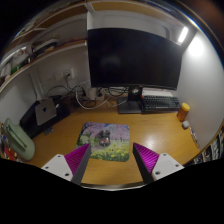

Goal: Arrange mouse

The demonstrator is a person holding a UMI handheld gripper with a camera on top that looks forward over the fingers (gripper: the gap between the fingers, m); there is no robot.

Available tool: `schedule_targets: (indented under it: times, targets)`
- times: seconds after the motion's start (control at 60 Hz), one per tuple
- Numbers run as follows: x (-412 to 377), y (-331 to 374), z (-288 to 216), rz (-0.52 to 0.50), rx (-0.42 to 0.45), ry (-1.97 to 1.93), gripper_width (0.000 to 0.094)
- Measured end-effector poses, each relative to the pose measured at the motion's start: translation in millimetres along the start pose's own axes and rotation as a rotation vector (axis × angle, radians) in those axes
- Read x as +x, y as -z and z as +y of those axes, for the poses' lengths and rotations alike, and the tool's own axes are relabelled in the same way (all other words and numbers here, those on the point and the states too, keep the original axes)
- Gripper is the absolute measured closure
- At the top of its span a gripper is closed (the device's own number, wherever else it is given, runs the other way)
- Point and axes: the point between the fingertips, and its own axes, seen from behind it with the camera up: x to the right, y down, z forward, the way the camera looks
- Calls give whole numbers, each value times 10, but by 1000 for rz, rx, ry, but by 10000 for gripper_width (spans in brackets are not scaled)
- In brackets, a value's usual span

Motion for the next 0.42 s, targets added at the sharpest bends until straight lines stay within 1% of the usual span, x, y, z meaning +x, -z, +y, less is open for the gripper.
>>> schedule_targets:
  times: [0.167, 0.25, 0.317, 0.417]
  targets:
    - [80, 312, -82, 11, 47, -11, 73]
    - [127, 316, -41, 29, 39, -8, 85]
    - [198, 308, -1, 57, 28, 6, 74]
    - [162, 302, 1, 44, 30, 12, 73]
